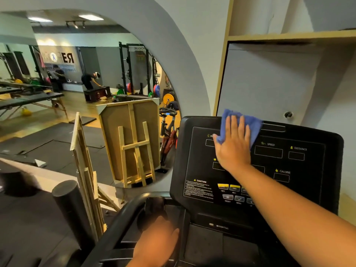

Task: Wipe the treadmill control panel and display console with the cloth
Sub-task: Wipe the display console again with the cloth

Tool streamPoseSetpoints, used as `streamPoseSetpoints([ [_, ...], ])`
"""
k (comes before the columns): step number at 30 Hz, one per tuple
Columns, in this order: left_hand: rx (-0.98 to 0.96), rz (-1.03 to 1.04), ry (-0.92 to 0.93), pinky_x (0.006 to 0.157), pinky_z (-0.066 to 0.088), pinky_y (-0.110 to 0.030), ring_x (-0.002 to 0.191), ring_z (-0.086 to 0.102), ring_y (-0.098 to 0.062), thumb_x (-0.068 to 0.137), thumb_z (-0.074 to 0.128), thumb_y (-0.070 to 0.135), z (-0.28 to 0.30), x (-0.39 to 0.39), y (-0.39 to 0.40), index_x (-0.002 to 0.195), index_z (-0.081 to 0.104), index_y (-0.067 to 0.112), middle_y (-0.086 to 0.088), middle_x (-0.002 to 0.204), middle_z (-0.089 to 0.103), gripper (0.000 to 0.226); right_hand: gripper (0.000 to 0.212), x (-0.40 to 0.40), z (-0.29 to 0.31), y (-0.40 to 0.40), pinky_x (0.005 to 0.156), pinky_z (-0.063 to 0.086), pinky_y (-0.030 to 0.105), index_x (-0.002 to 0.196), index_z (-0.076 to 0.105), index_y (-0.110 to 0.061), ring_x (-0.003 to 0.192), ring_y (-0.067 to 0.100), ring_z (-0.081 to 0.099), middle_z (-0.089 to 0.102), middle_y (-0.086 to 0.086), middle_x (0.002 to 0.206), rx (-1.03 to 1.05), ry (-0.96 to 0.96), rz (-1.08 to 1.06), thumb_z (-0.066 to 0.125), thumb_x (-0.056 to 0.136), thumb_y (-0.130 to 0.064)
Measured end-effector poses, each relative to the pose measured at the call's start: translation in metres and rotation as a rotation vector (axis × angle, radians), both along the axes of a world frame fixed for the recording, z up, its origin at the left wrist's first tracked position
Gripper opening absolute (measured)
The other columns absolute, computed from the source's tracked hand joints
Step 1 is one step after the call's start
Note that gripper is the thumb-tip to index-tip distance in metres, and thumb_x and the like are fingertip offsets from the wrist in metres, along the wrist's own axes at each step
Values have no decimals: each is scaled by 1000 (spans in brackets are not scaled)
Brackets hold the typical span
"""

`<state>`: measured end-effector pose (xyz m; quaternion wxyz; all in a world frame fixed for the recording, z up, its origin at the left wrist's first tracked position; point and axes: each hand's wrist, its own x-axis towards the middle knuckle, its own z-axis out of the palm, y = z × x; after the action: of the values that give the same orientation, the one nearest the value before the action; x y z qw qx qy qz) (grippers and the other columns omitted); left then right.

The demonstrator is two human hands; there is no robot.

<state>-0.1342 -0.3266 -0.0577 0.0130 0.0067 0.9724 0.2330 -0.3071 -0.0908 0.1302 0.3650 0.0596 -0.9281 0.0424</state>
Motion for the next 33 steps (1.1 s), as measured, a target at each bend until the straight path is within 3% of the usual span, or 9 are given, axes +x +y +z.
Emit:
streamPoseSetpoints([
  [3, 8, 7, 17, 89, 52, -32, 96, 59, -4, 93, 33, 73, 0, 1, -1, 99, 61, 33, 16, 105, 48, 50, 79, -6, 4, -40, 124, 5, 50, 159, 13, -6, 154, 36, 3, 15, 15, 166, 122, -20, 89, 29, 102, -58],
  [7, -7, 2, 27, 89, 54, -36, 95, 60, -5, 94, 31, 72, -4, 2, 0, 99, 61, 33, 16, 104, 48, 50, 80, 21, -50, -44, 124, 4, 49, 159, 12, -7, 154, 33, -3, 9, 14, 167, 466, -64, 357, 33, 101, -58],
  [10, -15, 3, 14, 89, 54, -37, 95, 60, -6, 94, 31, 72, -4, 2, 0, 99, 61, 32, 16, 104, 48, 50, 78, 43, -86, -25, 124, 7, 47, 159, 13, -9, 155, 30, -3, 7, 10, 168, 602, -87, 496, 36, 102, -56],
  [13, 8, 7, 10, 90, 53, -34, 96, 59, -5, 93, 34, 72, 1, 2, 0, 100, 62, 32, 16, 105, 48, 50, 75, 29, -69, -19, 124, 6, 47, 160, 11, -12, 155, 28, -4, 8, 8, 168, 554, -74, 441, 29, 102, -56],
  [18, 6, 5, 12, 87, 52, -31, 93, 59, -5, 94, 32, 71, 0, 1, 0, 100, 62, 33, 17, 104, 48, 49, 76, -14, 4, -63, 125, 7, 48, 159, 14, -10, 155, 31, 3, 15, 11, 167, 201, -37, 168, 29, 102, -57],
  [21, -5, 3, 26, 86, 52, -34, 95, 61, -8, 96, 32, 69, -4, 2, 0, 101, 63, 31, 16, 105, 48, 49, 77, -5, -14, -78, 124, 7, 50, 158, 18, -8, 154, 34, 5, 16, 13, 166, 329, -17, 258, 36, 101, -56],
  [26, -36, 2, 22, 85, 53, -37, 94, 61, -11, 95, 30, 71, -6, 3, 0, 97, 60, 29, 15, 104, 46, 52, 73, 42, -93, -55, 124, 10, 49, 158, 22, -9, 155, 30, 0, 10, 9, 168, 657, -98, 564, 37, 102, -53],
  [29, -11, 7, 26, 86, 51, -36, 95, 59, -9, 94, 31, 72, -3, 3, -1, 96, 60, 27, 14, 105, 47, 53, 71, 33, -80, -40, 124, 13, 47, 159, 20, -13, 155, 26, 3, 11, 7, 168, 726, -119, 649, 35, 102, -52],
  [33, -13, 8, 29, 85, 50, -34, 95, 60, -10, 94, 32, 71, -3, 2, 0, 96, 61, 28, 14, 104, 47, 52, 72, -11, 4, -52, 123, 12, 49, 159, 16, -16, 155, 23, 7, 14, 3, 168, 356, -121, 513, 35, 101, -52],
])
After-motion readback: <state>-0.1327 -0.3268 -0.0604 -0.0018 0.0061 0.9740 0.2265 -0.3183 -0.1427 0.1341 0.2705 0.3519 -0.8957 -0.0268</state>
